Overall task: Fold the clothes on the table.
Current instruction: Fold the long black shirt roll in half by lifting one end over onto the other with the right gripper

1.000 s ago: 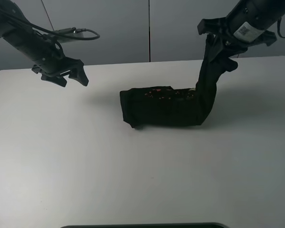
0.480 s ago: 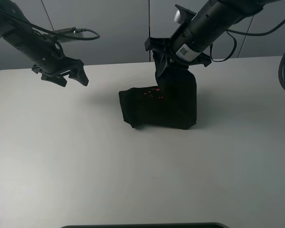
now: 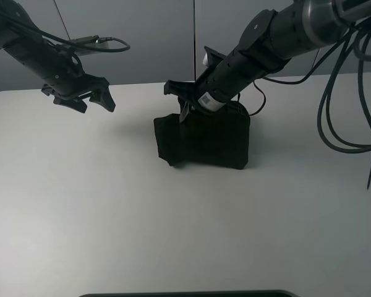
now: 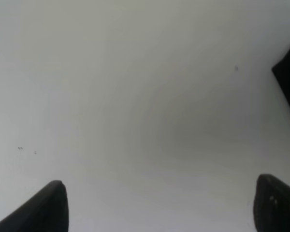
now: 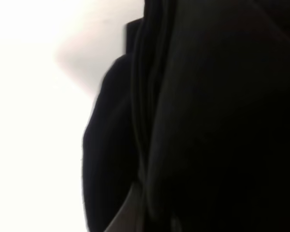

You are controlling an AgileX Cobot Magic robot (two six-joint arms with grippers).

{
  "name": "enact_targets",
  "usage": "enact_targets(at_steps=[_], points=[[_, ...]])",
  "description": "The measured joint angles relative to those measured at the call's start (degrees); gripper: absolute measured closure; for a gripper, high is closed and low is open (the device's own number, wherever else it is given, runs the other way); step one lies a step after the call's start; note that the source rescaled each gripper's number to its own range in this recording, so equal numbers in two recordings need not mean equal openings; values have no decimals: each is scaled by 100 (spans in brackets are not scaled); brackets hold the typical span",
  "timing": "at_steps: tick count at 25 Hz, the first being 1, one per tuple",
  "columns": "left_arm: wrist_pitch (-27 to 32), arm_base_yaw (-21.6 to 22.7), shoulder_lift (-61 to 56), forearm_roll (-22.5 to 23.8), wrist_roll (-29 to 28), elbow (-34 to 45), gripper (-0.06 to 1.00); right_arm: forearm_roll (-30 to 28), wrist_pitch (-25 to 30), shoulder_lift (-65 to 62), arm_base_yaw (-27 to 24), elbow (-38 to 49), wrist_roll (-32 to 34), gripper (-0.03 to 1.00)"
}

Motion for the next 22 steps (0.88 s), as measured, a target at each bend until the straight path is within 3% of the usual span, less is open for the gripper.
enact_targets(at_steps=[3, 7, 9, 12, 13, 17, 22], points=[[0, 0, 0, 0, 0, 0, -5, 511, -24, -1, 37, -10, -386, 94], [-20, 0, 0, 0, 0, 0, -5, 641, -84, -1, 49, -9, -615, 89], [-37, 0, 0, 0, 0, 0, -5, 764, -94, -1, 49, -21, -869, 69], [-36, 0, 0, 0, 0, 0, -5, 932, -22, -1, 49, -42, -1161, 17], [-36, 0, 0, 0, 0, 0, -5, 933, 39, -1, 49, -42, -1276, 5], [-36, 0, 0, 0, 0, 0, -5, 542, 140, -101, 49, -42, -1401, -3], [-36, 0, 0, 0, 0, 0, -5, -838, 140, -644, 49, -42, -932, -1]])
